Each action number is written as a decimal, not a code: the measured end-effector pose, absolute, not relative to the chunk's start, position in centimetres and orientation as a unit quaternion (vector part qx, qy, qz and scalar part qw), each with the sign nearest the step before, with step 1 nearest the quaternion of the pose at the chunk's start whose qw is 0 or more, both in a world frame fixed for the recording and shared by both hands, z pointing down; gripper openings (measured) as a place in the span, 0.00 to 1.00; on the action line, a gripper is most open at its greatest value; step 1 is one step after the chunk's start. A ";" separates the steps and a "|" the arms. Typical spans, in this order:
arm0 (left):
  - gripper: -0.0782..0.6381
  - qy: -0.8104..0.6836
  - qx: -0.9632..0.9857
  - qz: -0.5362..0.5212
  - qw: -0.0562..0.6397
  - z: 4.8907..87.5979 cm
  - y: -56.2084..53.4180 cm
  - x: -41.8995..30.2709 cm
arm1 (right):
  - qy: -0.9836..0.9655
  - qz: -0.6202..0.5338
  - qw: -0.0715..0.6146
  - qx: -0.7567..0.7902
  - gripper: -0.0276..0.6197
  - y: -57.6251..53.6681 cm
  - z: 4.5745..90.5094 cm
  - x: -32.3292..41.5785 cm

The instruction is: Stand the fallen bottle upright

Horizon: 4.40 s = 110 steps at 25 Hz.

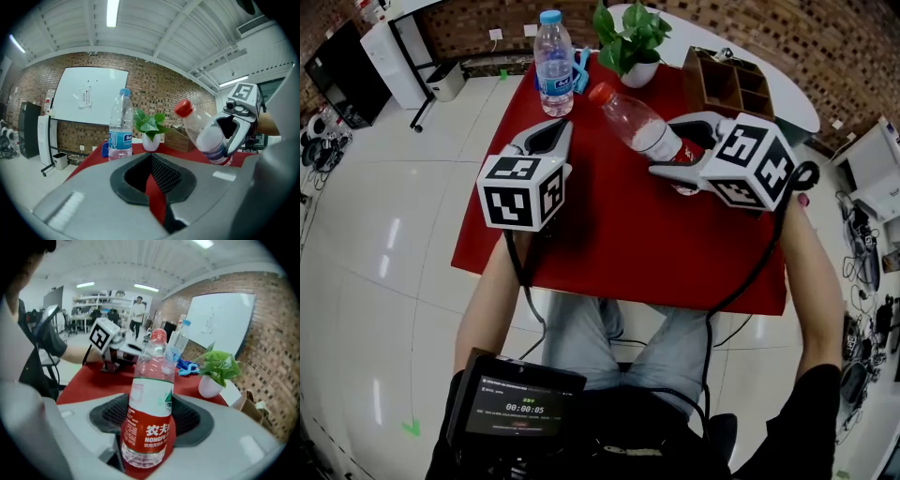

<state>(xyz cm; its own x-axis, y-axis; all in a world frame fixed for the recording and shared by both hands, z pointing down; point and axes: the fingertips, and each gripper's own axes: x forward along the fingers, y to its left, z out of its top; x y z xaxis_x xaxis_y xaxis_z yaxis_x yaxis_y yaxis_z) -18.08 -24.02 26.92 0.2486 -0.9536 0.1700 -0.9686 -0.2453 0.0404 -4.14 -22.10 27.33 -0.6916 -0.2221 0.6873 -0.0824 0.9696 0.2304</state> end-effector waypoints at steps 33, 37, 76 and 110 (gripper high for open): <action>0.12 -0.612 0.786 0.056 0.067 26.7 -24.1 -18.1 | -0.992 -0.030 0.002 0.123 0.51 -20.7 21.8 1.0; 0.12 -0.612 0.786 0.056 0.067 26.8 -24.1 -18.1 | -0.986 -0.044 -0.020 0.162 0.51 -21.4 20.4 3.0; 0.12 -0.614 0.785 0.054 0.062 26.7 -23.9 -18.2 | -0.869 0.066 0.059 0.487 0.05 -29.4 27.1 13.6; 0.12 -0.614 0.785 0.055 0.062 26.6 -23.8 -18.1 | -0.872 0.065 0.059 0.481 0.05 -29.2 27.0 13.3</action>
<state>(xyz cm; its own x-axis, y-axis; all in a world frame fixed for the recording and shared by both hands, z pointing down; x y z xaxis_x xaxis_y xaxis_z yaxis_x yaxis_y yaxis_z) -18.14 -23.82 26.59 0.2402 -0.9572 0.1613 -0.9707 -0.2385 0.0298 13.35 -29.21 26.96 -0.5299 -0.8316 0.1661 -0.8471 0.5284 -0.0568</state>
